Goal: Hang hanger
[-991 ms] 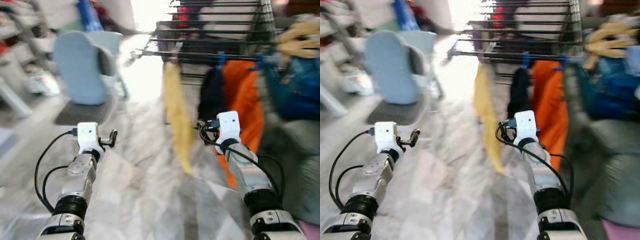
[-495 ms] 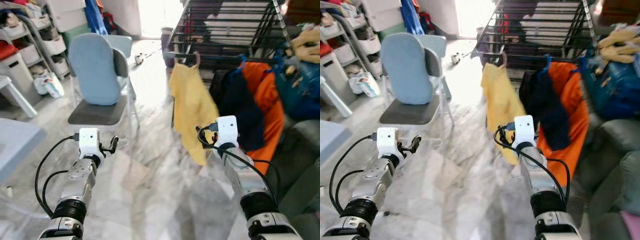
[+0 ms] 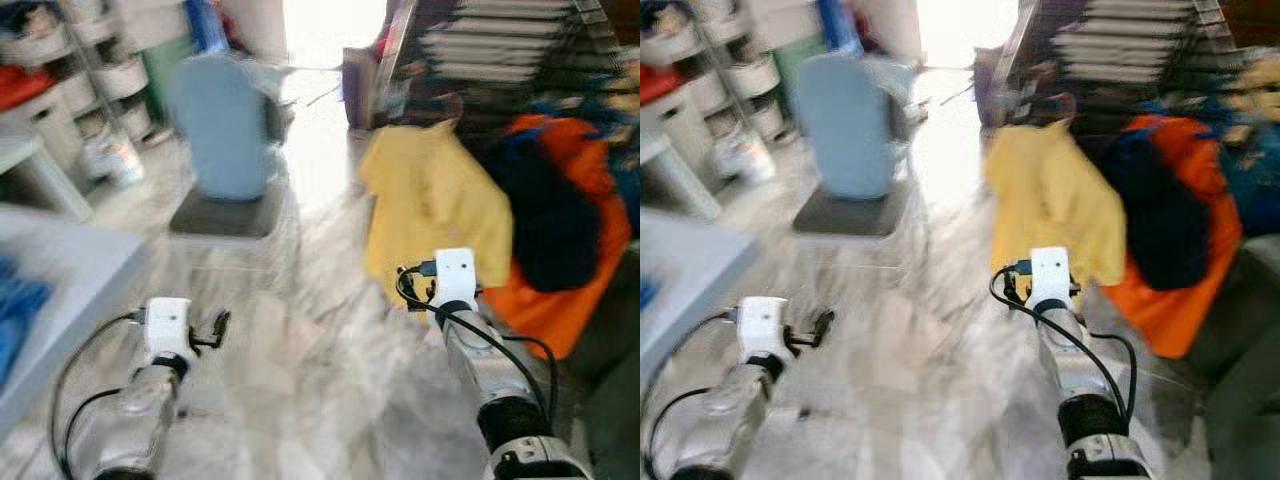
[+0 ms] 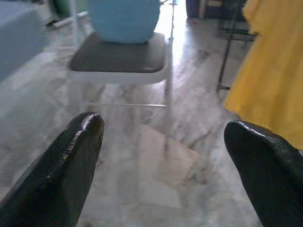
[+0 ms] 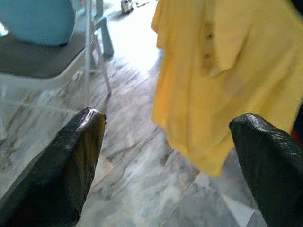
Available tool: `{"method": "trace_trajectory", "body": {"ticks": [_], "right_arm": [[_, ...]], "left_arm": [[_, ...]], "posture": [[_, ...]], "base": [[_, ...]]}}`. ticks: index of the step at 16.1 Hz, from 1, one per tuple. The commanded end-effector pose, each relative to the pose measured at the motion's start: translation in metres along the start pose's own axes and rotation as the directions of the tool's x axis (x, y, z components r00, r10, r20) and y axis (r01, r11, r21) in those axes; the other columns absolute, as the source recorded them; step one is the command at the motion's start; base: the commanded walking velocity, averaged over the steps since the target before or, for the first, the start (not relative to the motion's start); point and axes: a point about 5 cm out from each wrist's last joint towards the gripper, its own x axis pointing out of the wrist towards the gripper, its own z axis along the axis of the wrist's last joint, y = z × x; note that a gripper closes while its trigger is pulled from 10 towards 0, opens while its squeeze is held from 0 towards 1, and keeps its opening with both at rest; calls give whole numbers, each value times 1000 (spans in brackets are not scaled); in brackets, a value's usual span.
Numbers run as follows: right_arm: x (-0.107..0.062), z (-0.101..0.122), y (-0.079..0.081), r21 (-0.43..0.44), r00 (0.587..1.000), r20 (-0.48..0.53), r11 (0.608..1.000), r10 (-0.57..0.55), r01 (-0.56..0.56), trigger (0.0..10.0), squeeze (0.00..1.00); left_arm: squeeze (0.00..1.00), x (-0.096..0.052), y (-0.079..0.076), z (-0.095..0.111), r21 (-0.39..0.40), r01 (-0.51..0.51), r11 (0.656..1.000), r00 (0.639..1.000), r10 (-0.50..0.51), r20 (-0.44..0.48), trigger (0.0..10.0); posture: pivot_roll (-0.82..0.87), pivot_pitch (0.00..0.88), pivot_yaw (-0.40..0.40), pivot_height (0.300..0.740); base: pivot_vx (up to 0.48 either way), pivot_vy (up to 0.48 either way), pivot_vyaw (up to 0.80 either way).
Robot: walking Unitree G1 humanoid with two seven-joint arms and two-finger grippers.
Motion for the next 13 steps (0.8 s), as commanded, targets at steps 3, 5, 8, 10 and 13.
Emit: {"method": "trace_trajectory", "body": {"ticks": [3,5,8,10,13], "right_arm": [[-13,-22,-22,19,994,-53,995,-95,96,10000,0],[-19,-26,-29,15,989,-55,991,-135,136,10000,0],[-25,-31,-34,-6,987,-66,989,-145,145,10000,0],[-27,-32,-36,-5,987,-66,989,-146,146,10000,0],[-30,-31,-36,-6,988,-66,990,-142,142,10000,0]], "left_arm": [[0,-11,-2,-2,-27,-5,1000,1000,5,0,10000],[0,-16,-8,-4,-18,11,1000,1000,-11,-1,10000],[0,-22,-17,-8,-65,51,997,999,-51,-3,10000],[0,-23,-22,-7,-71,66,995,998,-66,-1,10000],[0,-23,-24,-6,-77,76,994,997,-77,-7,10000]], "posture": [[-71,0,32,740],[-72,0,31,740],[-86,0,29,740],[-99,0,35,740],[-109,0,41,740]], "base": [[0,0,0],[0,0,0],[0,0,0],[139,0,-800],[411,0,-335]]}}
